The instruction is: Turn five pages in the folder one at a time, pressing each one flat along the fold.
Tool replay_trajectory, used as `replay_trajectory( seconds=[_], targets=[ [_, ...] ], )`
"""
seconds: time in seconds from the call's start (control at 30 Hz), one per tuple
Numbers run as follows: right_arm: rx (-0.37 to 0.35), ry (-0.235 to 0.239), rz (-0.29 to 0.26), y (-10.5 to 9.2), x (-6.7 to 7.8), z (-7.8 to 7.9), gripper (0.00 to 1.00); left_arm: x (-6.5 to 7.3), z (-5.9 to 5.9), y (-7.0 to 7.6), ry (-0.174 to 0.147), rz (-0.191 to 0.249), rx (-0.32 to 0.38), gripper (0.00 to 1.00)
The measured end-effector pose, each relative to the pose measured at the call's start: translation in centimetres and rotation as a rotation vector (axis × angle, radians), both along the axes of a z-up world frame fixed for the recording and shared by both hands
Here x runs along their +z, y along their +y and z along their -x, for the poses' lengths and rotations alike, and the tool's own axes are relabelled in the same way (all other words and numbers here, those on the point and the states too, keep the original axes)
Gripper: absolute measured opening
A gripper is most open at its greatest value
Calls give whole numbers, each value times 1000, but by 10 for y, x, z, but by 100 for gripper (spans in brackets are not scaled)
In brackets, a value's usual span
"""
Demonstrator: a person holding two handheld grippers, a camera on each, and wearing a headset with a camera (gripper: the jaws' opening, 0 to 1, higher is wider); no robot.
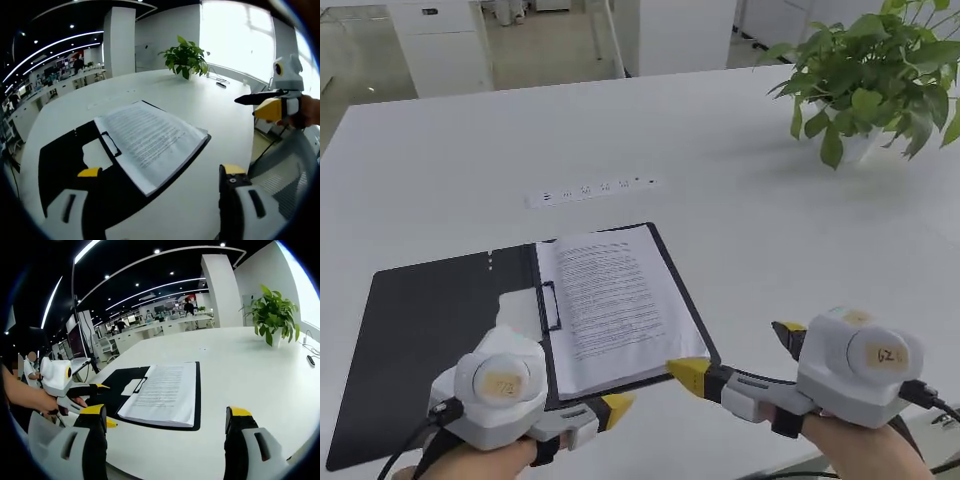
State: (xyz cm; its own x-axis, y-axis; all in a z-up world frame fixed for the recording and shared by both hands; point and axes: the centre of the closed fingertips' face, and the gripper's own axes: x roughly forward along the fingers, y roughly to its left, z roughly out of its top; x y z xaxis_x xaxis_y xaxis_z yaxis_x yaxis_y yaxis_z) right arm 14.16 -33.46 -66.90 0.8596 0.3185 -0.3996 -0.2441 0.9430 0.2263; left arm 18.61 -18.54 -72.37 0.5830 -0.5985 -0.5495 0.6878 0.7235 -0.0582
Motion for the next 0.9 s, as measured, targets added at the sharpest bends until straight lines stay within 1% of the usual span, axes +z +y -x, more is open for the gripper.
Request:
replay_trajectory(
  seconds=[0.17, 0.3, 0.37, 0.47, 0.63, 0.9],
  targets=[
    [-7, 3, 0, -1, -1, 0, 99, -7, -5, -12, 13, 4, -15, 94],
    [-14, 2, 1, -2, -1, -1, 98, -11, -9, -21, 17, 4, -29, 94],
    [-13, 10, -3, -2, -2, 0, 98, -13, -11, -25, 19, 11, -33, 94],
    [-15, 8, -1, -2, -2, -1, 98, -15, -15, -32, 21, 20, -35, 92],
    [-16, 13, 0, -2, -3, -2, 99, -21, -21, -37, 29, 22, -38, 92],
    [-18, 23, 0, -2, -5, -3, 98, -26, -31, -48, 32, 39, -34, 90]
  ],
)
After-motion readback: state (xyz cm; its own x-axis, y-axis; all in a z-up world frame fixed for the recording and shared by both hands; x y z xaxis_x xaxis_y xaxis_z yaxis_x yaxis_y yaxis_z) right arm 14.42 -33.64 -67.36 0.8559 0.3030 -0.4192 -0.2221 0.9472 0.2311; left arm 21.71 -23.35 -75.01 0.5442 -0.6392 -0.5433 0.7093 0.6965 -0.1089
